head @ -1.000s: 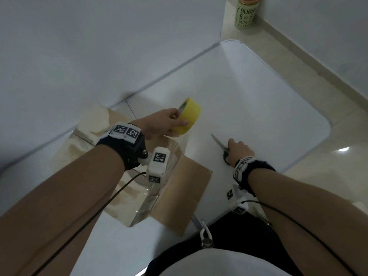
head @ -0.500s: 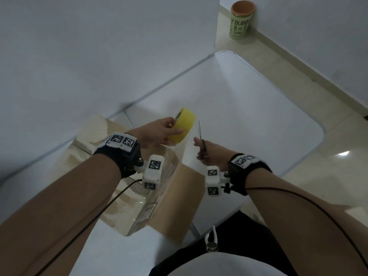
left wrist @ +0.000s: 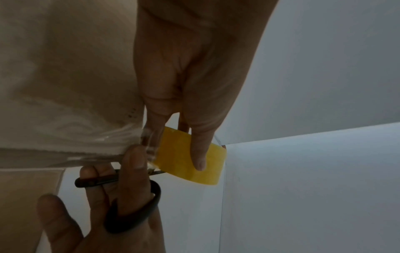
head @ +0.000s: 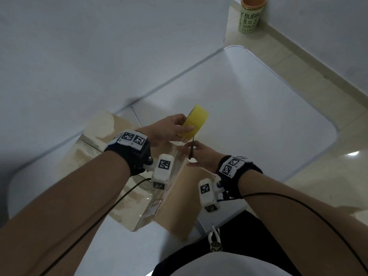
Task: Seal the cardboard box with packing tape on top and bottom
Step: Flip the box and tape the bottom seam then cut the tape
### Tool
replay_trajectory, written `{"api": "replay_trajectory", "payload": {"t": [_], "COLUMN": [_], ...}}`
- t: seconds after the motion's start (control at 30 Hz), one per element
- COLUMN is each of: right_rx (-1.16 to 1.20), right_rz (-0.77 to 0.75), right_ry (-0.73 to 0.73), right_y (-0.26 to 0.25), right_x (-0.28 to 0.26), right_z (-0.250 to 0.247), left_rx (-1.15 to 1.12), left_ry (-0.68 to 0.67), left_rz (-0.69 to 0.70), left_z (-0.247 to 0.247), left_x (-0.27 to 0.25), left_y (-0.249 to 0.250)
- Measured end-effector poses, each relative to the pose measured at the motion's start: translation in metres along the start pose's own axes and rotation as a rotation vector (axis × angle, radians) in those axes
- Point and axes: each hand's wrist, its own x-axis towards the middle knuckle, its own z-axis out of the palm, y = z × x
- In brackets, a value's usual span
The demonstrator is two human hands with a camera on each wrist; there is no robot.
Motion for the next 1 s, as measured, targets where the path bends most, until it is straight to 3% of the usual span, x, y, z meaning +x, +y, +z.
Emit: {"api": "replay_trajectory", "payload": {"t": [0.23,0.37,0.53,0.6,0.8,1.0], "right_rx": [0.006,0.026,0.036,0.013,-0.125,-0.149], "right_rz": [0.059,0.072,0.187,0.174,0.129,0.076], "right_ry": [-0.026,-0.043,-0.164,-0.133,-0.095,-0.047], "right_y": [-0.001,-0.002,0.006,0.007,-0.006,0.005], "right_x": [0.002,0.002,0.002,0.003,-0.006,-0.016], "right_z": [0.000,-0.003,-0.002,-0.003,-0.027,-0.054], "left_rx": [0.173,0.229,0.525,0.497,0.112,0.060], "left_ry": [-0.076,-0.011,0.016,-0.002,0.003,-0.029], "left_rz": [0.075,0.173,0.270,0.256,0.118,0.048], "left_z": [-0.002,0.001,-0.001,-0.003,-0.018,-0.017], "left_x": [0.000,0.001,0.006,0.006,0.005,0.006], "left_y": [0.009,0.004,0.005,0.007,0.006,0.009]}}
